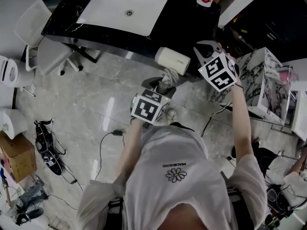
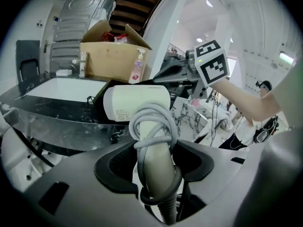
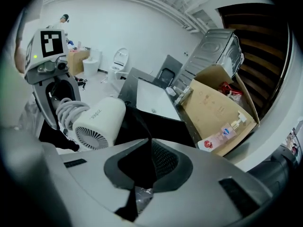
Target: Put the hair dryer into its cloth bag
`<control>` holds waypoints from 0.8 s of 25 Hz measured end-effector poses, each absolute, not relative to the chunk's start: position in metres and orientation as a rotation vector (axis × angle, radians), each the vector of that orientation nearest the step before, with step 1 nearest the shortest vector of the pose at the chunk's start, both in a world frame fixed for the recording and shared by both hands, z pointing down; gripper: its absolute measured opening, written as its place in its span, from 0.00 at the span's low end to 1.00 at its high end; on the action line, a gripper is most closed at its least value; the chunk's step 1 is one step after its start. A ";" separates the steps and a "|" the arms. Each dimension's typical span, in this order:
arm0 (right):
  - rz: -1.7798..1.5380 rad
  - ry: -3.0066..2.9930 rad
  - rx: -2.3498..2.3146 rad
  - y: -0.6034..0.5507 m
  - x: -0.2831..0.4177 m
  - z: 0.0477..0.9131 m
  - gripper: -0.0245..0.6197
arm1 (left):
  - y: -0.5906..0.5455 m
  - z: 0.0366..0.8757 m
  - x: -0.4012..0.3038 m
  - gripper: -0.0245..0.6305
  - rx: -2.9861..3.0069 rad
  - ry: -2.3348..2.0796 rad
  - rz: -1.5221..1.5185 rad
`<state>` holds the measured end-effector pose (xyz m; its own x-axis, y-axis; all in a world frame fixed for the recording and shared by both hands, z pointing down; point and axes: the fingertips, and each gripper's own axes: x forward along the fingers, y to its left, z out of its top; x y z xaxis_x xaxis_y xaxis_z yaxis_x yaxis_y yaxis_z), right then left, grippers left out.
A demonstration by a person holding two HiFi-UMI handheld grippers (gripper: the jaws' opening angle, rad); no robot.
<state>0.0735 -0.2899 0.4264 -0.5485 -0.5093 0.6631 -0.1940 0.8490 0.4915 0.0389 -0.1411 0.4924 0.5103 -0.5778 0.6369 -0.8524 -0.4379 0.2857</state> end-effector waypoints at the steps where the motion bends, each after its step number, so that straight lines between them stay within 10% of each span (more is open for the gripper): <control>1: -0.464 -2.152 0.517 -0.290 0.073 0.425 0.07 | -0.141 0.494 0.041 0.41 2.159 -1.143 0.603; 20: -0.586 -2.194 0.572 -0.273 0.077 0.393 0.07 | -0.212 0.480 0.051 0.41 2.157 -1.117 0.756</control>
